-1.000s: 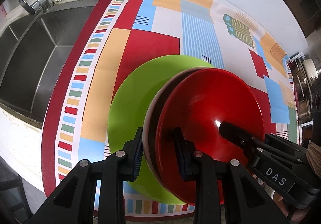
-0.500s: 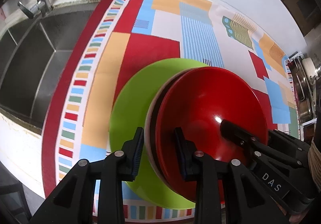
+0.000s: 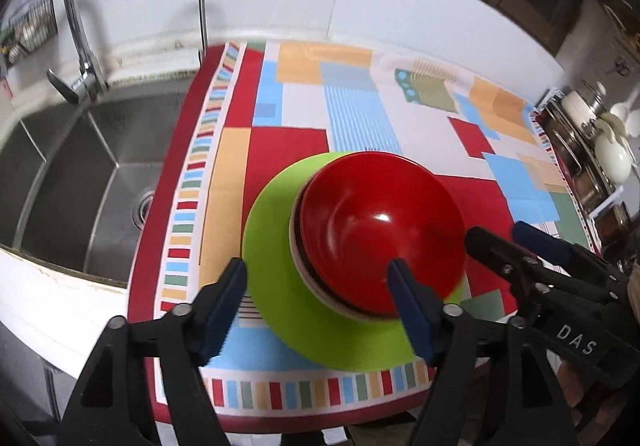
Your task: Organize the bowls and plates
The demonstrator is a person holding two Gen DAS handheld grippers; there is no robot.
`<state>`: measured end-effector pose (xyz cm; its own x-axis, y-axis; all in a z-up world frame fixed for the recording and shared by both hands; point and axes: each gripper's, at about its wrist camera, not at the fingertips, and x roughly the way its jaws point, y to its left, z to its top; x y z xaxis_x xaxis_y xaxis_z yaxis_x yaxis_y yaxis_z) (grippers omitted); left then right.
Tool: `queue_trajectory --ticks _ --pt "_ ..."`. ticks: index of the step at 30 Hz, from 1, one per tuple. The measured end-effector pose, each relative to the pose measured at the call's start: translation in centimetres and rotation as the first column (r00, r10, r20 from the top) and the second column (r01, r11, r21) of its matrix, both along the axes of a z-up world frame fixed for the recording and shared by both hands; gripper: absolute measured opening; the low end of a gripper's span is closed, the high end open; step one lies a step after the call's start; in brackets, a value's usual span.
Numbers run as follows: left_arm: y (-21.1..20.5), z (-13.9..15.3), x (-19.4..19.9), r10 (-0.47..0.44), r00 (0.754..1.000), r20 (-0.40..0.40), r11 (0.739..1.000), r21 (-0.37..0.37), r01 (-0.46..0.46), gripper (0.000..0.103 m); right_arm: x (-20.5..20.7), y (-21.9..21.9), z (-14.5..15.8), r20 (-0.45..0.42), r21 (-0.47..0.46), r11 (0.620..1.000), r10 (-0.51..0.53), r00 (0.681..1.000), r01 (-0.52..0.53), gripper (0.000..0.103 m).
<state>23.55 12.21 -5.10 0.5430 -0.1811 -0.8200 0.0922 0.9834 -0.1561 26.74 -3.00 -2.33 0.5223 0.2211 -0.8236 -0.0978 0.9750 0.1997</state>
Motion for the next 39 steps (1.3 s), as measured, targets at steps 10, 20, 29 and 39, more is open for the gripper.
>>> queue_trajectory --ticks 10,20,29,39 --pt "-1.5 -0.1 -5.7 -0.015 0.994 0.104 0.998 0.064 0.008 0.09 -7.1 -3.0 1.2 0.157 -0.064 0.985 -0.149 0.976 0.161 0.078" --pt "-4.2 2.0 -13.2 0.042 0.967 0.253 0.988 0.132 -0.077 0.096 -13.7 -5.6 2.2 0.214 -0.109 0.984 -0.116 0.97 0.142 0.08" --pt "-6.8 4.1 -19.3 0.082 0.925 0.372 0.985 0.114 -0.133 0.101 -19.5 -9.2 4.2 0.279 -0.098 0.98 -0.141 0.95 0.174 0.08" --pt "-8.7 4.7 -23.7 0.105 0.901 0.42 0.98 0.108 -0.165 0.103 -24.8 -11.4 5.9 0.373 -0.084 0.979 -0.143 0.917 0.186 0.088"
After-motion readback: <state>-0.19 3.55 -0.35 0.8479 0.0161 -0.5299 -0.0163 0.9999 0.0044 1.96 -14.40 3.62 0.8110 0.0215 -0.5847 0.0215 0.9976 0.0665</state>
